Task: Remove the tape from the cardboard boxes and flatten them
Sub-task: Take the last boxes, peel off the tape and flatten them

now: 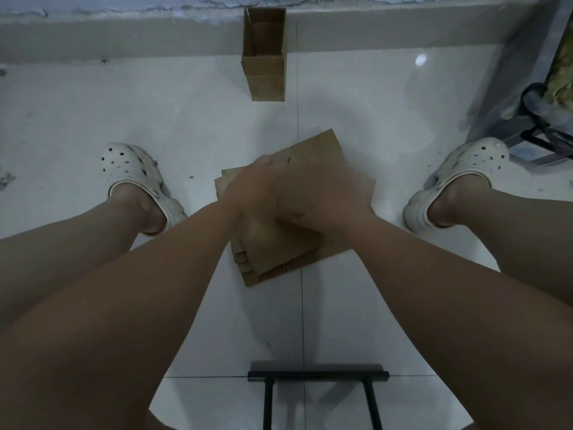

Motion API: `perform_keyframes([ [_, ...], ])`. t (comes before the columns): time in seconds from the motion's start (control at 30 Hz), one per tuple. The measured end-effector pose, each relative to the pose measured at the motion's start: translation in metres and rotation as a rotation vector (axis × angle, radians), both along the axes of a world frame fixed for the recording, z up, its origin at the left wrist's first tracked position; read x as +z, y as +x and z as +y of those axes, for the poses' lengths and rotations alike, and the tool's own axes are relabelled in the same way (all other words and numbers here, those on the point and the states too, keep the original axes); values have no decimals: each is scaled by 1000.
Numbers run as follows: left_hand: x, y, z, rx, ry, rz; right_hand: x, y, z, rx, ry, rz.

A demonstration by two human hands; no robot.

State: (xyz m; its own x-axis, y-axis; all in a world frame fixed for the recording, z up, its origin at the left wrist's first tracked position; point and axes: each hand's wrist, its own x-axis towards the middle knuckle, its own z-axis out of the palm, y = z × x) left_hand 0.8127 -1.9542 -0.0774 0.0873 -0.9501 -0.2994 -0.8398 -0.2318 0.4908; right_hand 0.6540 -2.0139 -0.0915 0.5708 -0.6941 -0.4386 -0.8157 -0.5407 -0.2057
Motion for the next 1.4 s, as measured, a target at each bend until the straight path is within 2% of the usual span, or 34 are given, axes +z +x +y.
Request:
perform_keyframes([
  [0.13,-2,0,-2,-28,-93,-103,-2,0,-5,0,5,-6],
  [0.3,-3,-10,0,9,-116,-157,-6,0,-8,-2,8,-9],
  [0.47,0,-16,13,-111,-147,-346,-8,2,-12,-6,13,-13],
  [0.73,-4,-17,16,-154,-280,-299,-7,0,-8,-6,10,-35],
  [0.97,-7,-7,-2,-166,-163,-230,-6,2,-7,5,-11,-32],
  [1.3,-4,-1,-7,-361,-91,-244,-8,4,0,-11,-21,-40],
  [1.4,-8,-5,2,-297,-91,-278,-8,3,3,-7,-27,-36],
])
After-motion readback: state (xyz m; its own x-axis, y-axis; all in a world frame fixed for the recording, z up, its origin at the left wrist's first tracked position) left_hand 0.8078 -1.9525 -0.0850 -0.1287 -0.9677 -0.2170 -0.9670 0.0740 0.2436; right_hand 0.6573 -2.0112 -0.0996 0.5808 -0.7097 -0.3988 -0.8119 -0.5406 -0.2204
